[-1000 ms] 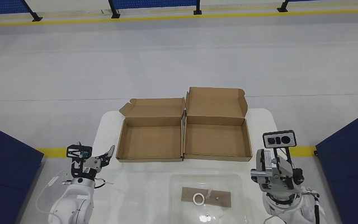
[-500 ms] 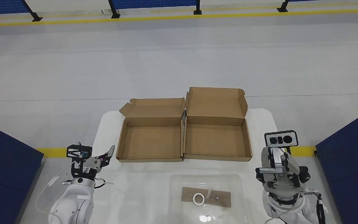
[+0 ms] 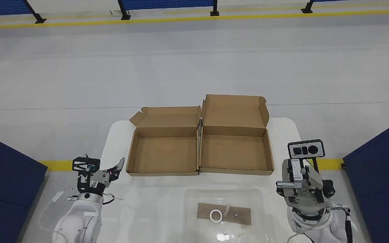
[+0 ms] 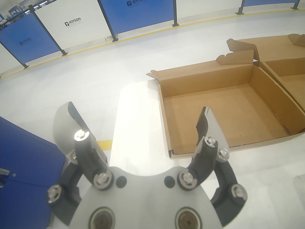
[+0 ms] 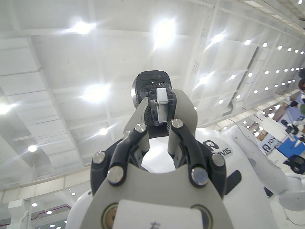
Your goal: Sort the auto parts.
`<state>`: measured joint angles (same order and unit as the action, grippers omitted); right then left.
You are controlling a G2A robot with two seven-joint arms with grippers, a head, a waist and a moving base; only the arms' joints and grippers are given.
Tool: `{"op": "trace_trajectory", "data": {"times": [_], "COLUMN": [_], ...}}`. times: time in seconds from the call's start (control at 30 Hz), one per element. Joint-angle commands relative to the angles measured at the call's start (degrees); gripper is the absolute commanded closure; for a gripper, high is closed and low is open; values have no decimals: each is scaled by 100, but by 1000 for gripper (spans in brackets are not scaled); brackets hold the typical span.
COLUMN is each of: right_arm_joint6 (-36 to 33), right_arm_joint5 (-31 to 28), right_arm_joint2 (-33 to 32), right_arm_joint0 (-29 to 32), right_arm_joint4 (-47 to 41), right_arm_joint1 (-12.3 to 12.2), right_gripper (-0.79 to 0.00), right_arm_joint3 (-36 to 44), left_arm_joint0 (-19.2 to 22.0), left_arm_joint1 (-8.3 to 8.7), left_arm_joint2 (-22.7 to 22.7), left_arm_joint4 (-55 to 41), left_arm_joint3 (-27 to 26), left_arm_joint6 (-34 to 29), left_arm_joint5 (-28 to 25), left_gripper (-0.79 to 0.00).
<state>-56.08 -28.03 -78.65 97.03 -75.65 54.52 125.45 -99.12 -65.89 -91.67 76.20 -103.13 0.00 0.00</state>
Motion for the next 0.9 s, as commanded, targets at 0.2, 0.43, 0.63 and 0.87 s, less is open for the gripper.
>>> {"op": "trace_trajectory", "data": {"times": [0.2, 0.43, 0.63, 0.87], "right_arm_joint6": [-456, -586, -622, -499], "right_arm_joint5": [35, -162, -286, -247], "right_arm_joint2": [-569, -1179, -1384, -1520], "right_arm_joint0": [476, 955, 1137, 1029], "right_arm_joint4": [1240, 2166, 2242, 2686], "right_arm_joint1": [-24, -41, -33, -36], "right_gripper": [0, 0, 0, 0], "right_arm_joint3": [-463, -623, -404, -393], "left_arm_joint0": [0, 0, 0, 0], "left_arm_joint1": [0, 0, 0, 0], "left_arm_joint2": [0, 0, 0, 0], "left_arm_joint4": [0, 0, 0, 0], "left_arm_joint3": [0, 0, 0, 0], "left_arm_joint6": [0, 0, 0, 0], "left_arm_joint5": [0, 0, 0, 0], "left_gripper": [-785, -785, -785, -785]}}
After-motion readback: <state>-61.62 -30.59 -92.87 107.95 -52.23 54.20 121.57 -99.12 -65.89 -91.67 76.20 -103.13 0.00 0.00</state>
